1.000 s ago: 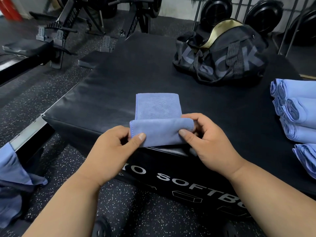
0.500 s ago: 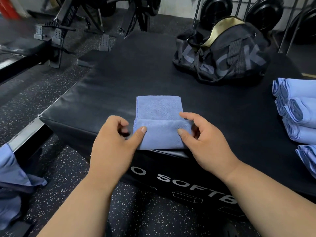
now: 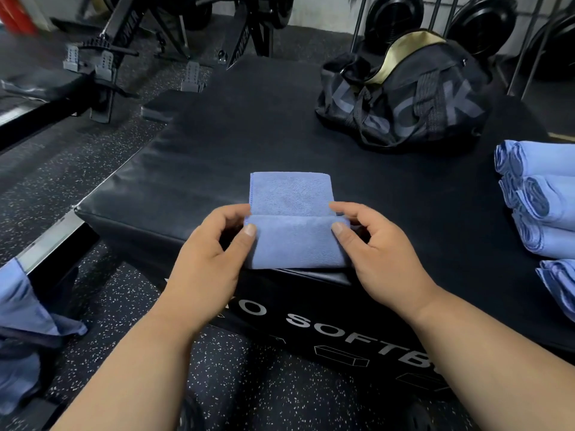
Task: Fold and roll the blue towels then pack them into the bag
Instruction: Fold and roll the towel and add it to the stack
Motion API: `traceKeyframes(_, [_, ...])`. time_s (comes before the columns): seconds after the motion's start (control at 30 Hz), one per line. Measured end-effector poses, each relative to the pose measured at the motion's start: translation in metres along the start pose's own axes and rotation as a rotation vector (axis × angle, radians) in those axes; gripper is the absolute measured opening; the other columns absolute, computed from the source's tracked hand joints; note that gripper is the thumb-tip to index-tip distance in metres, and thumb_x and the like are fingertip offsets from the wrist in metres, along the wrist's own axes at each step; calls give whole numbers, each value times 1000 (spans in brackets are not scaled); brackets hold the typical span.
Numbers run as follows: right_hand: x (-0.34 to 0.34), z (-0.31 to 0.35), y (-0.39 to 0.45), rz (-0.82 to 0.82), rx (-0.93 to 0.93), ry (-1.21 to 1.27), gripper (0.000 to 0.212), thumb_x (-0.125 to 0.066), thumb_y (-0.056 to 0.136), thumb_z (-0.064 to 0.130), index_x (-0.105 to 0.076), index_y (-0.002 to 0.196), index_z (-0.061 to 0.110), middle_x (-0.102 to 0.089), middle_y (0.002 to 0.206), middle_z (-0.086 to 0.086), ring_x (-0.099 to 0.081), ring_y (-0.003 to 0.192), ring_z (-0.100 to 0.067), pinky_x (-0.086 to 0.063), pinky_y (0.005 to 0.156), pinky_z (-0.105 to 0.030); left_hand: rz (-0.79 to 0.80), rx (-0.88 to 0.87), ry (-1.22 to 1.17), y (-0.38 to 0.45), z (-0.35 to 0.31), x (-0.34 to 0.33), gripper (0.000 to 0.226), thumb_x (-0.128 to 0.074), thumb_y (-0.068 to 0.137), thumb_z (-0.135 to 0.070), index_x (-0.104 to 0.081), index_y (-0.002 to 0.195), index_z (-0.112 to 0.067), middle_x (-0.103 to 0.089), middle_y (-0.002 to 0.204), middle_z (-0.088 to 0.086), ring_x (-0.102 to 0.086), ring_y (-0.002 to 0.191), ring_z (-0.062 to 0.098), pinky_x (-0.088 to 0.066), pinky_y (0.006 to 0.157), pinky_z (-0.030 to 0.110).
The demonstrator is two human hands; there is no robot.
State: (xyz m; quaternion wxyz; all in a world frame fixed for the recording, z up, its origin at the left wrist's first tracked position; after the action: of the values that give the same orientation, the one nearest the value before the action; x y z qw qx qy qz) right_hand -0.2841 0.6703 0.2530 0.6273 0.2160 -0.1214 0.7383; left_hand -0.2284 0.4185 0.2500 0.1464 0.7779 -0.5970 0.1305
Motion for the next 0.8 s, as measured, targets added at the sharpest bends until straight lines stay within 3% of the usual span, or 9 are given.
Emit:
traceKeyframes(0.07, [0,-1,1,20,-37,37,30,-64,103,35,-64,131,45,-64,106,20,-61,99,1,-45,89,-11,-1,26,-15,1,0,-3,27,-62,104,-36,-57,127,-48,-66,107,-36,-62,101,-11,-43,87,11])
traceKeyframes(0.13, [-1,-1,1,32,-44,45,28,-64,103,34,-64,129,44,-60,94,17,-58,85,1,-43,79,-9,-11,23,19,2,-1,-4,27,-61,104,-34,-57,130,-45,-64,97,-32,-60,87,-7,-41,76,7])
traceKeyframes(0.27, [-2,-2,2,45,-45,67,26,-65,103,29,-64,123,44,-52,73,16,-50,68,0,-42,70,-11,-29,54,-11,3,4,-5,24,-61,104,-32,-63,125,-42,-60,80,-18,-54,71,3,-43,71,27])
traceKeyframes(0.37, [-3,-2,1,50,-38,48,28,-67,101,28,-64,121,47,-50,68,16,-48,65,-1,-42,67,-12,-60,57,48,2,3,-6,16,-62,103,-34,-60,116,-43,-60,74,-13,-50,61,7,-44,65,33])
traceKeyframes(0.47, [-4,-2,2,41,-19,9,24,-69,100,29,-65,116,46,-50,68,12,-49,64,-3,-43,67,-16,-129,8,169,-1,-2,-5,20,-66,99,-33,-58,114,-44,-64,93,-16,-60,78,6,-50,74,32])
traceKeyframes(0.57, [-1,-3,1,-6,13,-23,22,-72,97,29,-67,111,45,-50,72,12,-52,70,-6,-45,71,-21,-178,-178,288,-1,-15,0,24,-71,95,-22,-66,111,-38,-59,113,-23,-59,106,0,-47,91,20])
traceKeyframes(0.63, [1,0,-2,-59,78,-70,24,-75,95,26,-71,109,45,-54,91,18,-59,89,-5,-45,81,-15,-94,-289,371,0,-17,1,21,-72,94,-19,-76,108,-35,-63,120,-24,-55,120,-2,-40,102,14])
traceKeyframes(0.7, [2,3,-5,-59,170,-143,22,-73,97,27,-76,110,44,-55,115,23,-58,113,-6,-43,97,-14,49,-269,386,0,-13,1,24,-71,95,-29,-76,116,-41,-61,132,-28,-47,134,-1,-34,111,16])
traceKeyframes(0.8, [1,4,-8,89,294,-339,30,-64,95,48,-74,123,45,-53,139,22,-47,128,-3,-35,110,-17,242,-217,415,-2,-3,5,56,-82,81,-46,-65,135,-49,-48,147,-36,-37,143,-2,-28,115,20])
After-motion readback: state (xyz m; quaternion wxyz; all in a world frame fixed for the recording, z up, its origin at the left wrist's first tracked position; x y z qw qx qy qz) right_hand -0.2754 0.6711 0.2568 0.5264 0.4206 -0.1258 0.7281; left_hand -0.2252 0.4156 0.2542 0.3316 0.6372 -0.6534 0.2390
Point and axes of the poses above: each hand's wrist, its own y-axis towards the middle knuckle, its own x-axis out of the back of the hand, z = x × y, the point moved 5 cm from there along y, towards the middle knuckle
